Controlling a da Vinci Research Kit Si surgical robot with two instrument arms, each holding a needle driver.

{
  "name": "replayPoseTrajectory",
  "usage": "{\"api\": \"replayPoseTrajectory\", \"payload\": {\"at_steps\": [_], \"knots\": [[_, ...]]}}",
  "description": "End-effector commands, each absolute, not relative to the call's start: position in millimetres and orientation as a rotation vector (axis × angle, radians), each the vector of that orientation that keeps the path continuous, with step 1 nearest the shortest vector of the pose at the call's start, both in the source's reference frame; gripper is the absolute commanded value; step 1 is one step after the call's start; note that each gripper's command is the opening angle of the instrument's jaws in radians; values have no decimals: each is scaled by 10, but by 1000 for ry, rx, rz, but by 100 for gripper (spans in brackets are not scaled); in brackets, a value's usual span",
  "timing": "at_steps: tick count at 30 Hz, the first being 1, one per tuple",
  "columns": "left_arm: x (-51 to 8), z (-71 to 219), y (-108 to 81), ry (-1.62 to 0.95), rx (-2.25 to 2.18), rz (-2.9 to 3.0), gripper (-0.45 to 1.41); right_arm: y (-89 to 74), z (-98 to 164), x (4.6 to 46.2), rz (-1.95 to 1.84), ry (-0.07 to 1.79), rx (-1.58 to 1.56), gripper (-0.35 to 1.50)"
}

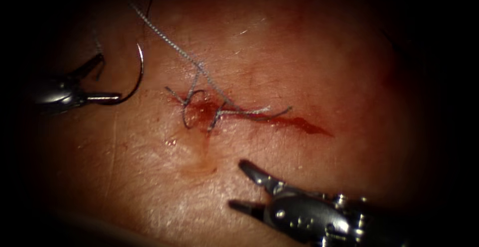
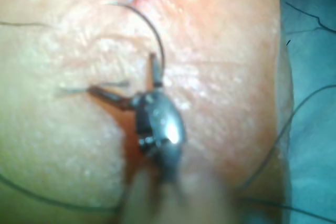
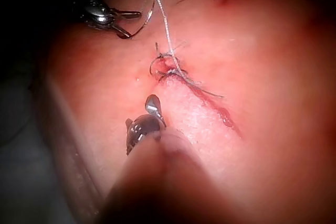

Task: Wound Closure

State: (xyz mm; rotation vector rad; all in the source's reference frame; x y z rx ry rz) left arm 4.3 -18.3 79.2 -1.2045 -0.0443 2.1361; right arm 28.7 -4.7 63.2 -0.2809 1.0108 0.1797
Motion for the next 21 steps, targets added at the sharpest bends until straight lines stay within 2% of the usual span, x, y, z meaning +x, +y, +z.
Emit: {"api": "replayPoseTrajectory", "payload": {"at_steps": [1,4,5,6,13,21], "knots": [[46,805,-200,-60,-1176,2134,125,-53,637,297,184,1014,-273,148],[53,819,-202,-82,-1134,2118,125,-55,639,297,187,1012,-270,148],[54,821,-201,-82,-1133,2117,120,-56,640,297,187,1012,-271,148],[55,823,-199,-82,-1128,2109,106,-56,640,297,186,1010,-269,148],[50,788,-192,-126,-1092,2065,91,-61,644,298,190,1008,-260,148],[42,726,-182,-124,-1122,2075,91,-61,644,299,187,1007,-257,148]]}}
